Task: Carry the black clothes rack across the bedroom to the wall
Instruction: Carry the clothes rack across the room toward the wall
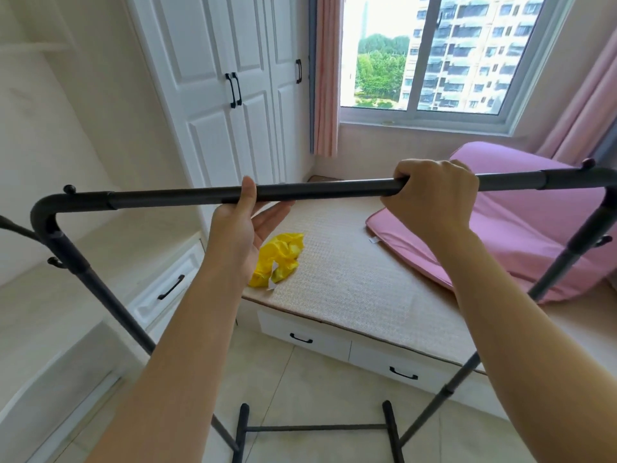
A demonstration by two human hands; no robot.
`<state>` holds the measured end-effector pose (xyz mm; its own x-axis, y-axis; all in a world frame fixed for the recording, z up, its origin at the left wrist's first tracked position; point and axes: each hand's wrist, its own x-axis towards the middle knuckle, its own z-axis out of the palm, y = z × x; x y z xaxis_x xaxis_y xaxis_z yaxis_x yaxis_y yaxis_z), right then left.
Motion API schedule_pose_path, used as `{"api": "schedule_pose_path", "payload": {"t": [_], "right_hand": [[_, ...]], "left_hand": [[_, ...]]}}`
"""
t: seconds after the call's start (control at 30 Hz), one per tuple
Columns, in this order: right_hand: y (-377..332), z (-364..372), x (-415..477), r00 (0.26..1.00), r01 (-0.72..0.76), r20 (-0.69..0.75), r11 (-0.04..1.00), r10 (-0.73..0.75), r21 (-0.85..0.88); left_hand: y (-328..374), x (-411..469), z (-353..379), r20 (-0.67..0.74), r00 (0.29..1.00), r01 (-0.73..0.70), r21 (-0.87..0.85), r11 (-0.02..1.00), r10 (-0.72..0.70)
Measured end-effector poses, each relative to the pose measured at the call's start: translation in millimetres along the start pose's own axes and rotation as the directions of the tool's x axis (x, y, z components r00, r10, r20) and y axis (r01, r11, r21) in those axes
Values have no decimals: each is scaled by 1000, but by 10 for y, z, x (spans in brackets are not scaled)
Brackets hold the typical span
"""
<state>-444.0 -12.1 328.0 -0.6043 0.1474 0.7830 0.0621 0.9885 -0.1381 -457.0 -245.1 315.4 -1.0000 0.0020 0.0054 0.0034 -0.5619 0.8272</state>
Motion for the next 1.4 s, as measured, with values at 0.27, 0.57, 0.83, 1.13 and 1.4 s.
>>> {"api": "schedule_pose_path", "payload": {"t": [0.27,0.57,0.83,1.13,1.4], "right_hand": [[561,-207,-51,999,-54,-4,994,54,-96],[1216,-527,-162,994,-111,-5,977,112,-181],[1830,-910,-360,989,-150,-31,955,147,-257],[2428,-1422,-612,970,-240,-45,903,240,-355],[3013,-1869,-880,952,-307,-130,845,278,-439]], "left_hand": [[-322,-71,474,71,997,34,-5,999,-34],[-714,-179,1020,180,980,88,-24,996,-82],[-1097,-362,1577,301,945,142,-25,990,-128],[-1550,-606,2210,391,899,217,-9,976,-196],[-1939,-898,2788,481,838,269,46,962,-257]]}}
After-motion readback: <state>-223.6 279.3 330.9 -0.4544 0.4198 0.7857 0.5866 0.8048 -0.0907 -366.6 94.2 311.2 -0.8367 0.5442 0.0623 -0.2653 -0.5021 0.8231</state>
